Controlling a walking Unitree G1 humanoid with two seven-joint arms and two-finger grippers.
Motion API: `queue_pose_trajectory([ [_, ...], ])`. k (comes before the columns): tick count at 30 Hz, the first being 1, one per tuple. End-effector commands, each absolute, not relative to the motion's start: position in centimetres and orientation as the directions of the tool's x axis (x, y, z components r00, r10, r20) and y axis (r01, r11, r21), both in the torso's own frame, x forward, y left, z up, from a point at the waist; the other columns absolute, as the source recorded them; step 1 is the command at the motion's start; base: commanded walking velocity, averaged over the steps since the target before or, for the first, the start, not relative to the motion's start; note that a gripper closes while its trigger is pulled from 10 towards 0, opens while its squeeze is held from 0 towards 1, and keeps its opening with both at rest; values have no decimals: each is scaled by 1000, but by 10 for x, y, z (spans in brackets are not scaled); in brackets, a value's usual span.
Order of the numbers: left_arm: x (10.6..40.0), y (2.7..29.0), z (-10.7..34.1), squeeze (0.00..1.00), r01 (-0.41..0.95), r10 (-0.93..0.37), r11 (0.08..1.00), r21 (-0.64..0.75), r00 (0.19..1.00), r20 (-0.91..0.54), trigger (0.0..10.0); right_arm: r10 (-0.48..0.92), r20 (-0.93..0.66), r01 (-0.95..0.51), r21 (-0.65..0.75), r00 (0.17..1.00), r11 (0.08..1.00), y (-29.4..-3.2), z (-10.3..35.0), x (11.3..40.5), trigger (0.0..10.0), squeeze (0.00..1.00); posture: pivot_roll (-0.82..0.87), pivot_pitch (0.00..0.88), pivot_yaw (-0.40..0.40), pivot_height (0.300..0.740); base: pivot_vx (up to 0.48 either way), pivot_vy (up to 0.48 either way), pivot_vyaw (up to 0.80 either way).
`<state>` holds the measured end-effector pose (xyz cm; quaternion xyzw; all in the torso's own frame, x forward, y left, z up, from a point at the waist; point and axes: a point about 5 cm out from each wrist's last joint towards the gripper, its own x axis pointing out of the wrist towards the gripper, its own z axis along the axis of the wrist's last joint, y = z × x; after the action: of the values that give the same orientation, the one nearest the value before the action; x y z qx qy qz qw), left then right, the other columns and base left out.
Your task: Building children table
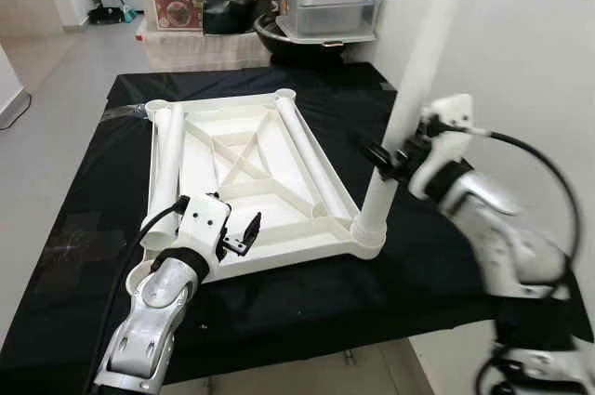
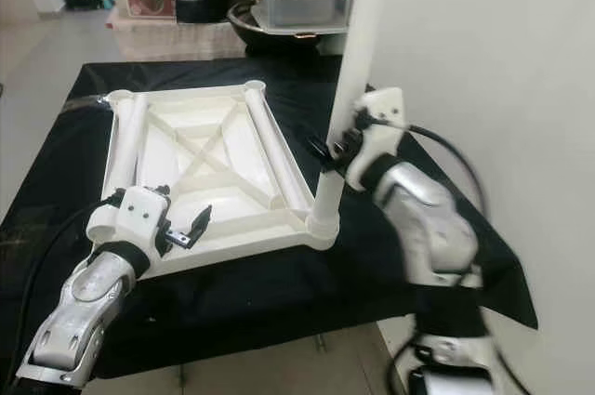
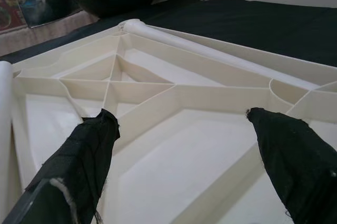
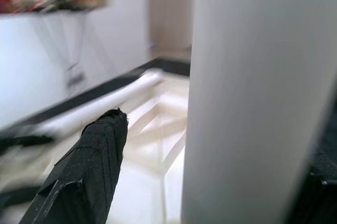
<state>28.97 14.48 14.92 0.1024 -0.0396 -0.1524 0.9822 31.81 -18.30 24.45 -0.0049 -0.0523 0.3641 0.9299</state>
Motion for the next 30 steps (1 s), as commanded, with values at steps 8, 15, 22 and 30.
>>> queue_pose_trajectory([
  [8, 289, 144, 149, 0, 297, -315, 929, 223, 948, 49, 10000, 853, -40, -852, -84, 521, 517, -152, 217, 330, 10000, 0, 42, 0, -93, 740, 0, 0, 0],
  [15, 288, 147, 150, 0, 285, -304, 931, 228, 951, 52, 10000, 891, -26, -889, -93, 453, 449, -137, 220, 339, 8078, 0, 57, 0, -104, 740, 0, 0, 0],
  [22, 287, 147, 150, 0, 283, -302, 932, 228, 952, 52, 10000, 868, -9, -866, -78, 497, 495, -143, 218, 347, 0, 0, 55, 0, -106, 740, 0, 0, 0],
  [30, 287, 143, 148, 0, 296, -314, 929, 223, 948, 45, 10000, 308, -93, -309, 6, 947, 951, -183, 181, 372, 0, 0, 38, 0, -92, 740, 0, 0, 0],
])
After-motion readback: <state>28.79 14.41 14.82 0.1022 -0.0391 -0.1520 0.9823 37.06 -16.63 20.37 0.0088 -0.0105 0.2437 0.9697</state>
